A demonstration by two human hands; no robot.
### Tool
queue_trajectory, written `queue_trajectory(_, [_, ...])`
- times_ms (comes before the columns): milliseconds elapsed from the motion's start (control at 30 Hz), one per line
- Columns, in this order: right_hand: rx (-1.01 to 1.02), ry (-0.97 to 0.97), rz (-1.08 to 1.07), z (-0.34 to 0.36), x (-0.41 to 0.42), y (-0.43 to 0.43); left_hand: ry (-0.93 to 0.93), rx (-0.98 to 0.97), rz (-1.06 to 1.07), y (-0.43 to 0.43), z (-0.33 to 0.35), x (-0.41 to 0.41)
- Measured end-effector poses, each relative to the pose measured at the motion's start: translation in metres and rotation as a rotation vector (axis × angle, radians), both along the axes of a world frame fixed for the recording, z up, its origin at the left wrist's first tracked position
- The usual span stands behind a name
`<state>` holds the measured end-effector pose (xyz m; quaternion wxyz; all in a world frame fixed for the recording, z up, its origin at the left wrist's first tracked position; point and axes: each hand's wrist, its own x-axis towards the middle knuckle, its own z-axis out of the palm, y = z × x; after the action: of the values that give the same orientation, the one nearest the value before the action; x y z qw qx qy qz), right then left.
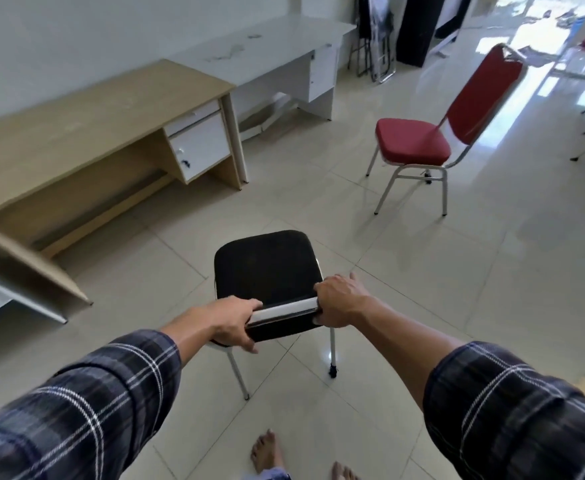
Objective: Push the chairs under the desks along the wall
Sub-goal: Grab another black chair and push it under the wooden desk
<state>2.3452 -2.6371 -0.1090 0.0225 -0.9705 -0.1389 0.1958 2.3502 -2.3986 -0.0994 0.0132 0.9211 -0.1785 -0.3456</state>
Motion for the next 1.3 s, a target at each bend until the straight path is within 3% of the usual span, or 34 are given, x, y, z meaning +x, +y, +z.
queue_trajectory(67, [0.077, 0.015, 0.019, -0.001, -0.003, -0.002, -0.155, -0.006, 0.125, -0.006, -0.007, -0.018])
queue_trajectory(167, [0.116, -0.023, 0.036, -0.006, -0.008, -0.005, -0.439, 0.148, 0.188, -0.021, -0.003, -0.037])
queue_trajectory(300, [0.051, -0.117, 0.116, -0.011, -0.014, -0.007, -0.595, 0.122, 0.22, -0.025, -0.005, -0.065])
queue_trajectory(533, [0.113, -0.113, 0.156, -0.024, -0.018, -0.009, -0.539, 0.024, 0.237, -0.017, -0.017, -0.069])
queue_trajectory(800, [0.321, -0.116, 0.166, -0.025, -0.012, -0.016, -0.582, 0.206, 0.234, -0.027, -0.008, -0.056])
queue_trajectory(1033, [0.172, -0.201, 0.13, -0.018, -0.004, -0.007, -0.575, 0.208, 0.248, -0.028, -0.004, -0.048])
queue_trajectory(1300, [0.229, -0.229, 0.153, -0.015, -0.001, -0.005, -0.592, 0.21, 0.278, -0.028, 0.0, -0.045])
